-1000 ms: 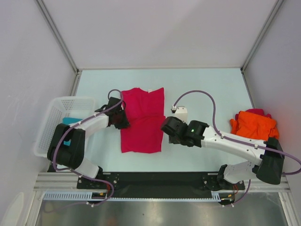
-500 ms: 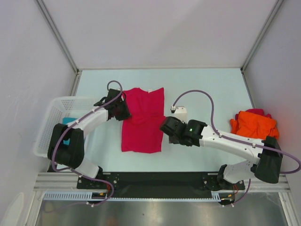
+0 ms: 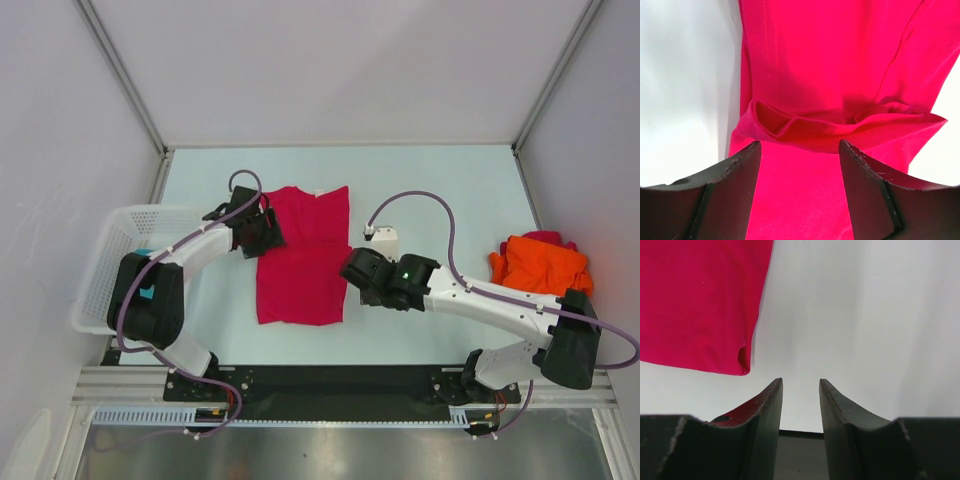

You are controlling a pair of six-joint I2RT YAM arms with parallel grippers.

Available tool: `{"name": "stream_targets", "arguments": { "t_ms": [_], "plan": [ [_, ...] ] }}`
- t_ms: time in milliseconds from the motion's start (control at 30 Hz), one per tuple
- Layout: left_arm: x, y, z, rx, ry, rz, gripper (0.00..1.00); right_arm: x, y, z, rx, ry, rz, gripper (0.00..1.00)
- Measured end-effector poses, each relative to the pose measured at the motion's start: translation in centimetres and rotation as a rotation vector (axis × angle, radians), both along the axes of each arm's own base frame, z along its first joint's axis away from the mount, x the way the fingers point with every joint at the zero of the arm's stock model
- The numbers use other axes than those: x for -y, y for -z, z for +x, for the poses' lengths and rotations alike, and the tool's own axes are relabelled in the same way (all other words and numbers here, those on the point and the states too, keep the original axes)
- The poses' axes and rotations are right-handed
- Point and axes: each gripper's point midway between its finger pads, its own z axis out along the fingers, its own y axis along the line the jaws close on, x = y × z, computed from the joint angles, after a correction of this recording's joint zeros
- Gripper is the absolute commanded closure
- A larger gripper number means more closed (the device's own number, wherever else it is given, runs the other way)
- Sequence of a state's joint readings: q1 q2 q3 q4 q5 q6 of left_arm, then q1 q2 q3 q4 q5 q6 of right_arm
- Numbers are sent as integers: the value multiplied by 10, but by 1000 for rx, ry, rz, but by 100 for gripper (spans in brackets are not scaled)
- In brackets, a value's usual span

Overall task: Fold and stack the t-shirts
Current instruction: Grab one side of the 2/3 rectangular tshirt with both arms

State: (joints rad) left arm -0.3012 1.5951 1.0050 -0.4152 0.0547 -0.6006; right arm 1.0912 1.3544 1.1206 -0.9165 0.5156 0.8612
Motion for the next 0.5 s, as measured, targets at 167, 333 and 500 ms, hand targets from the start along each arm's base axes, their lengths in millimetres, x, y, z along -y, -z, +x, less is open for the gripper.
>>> {"name": "stream_targets", "arguments": {
  "t_ms": [167, 333, 500],
  "plan": [
    [-1, 1, -1, -6, -2, 3, 30, 0, 0, 0, 0, 0, 1, 59],
    [-5, -11, -3, 22, -13, 12, 30, -4, 2, 0, -4, -6, 17, 55],
    [-10, -47, -14, 138, -20, -20, 30, -13, 25, -9, -54, -38, 54, 49]
  ]
}}
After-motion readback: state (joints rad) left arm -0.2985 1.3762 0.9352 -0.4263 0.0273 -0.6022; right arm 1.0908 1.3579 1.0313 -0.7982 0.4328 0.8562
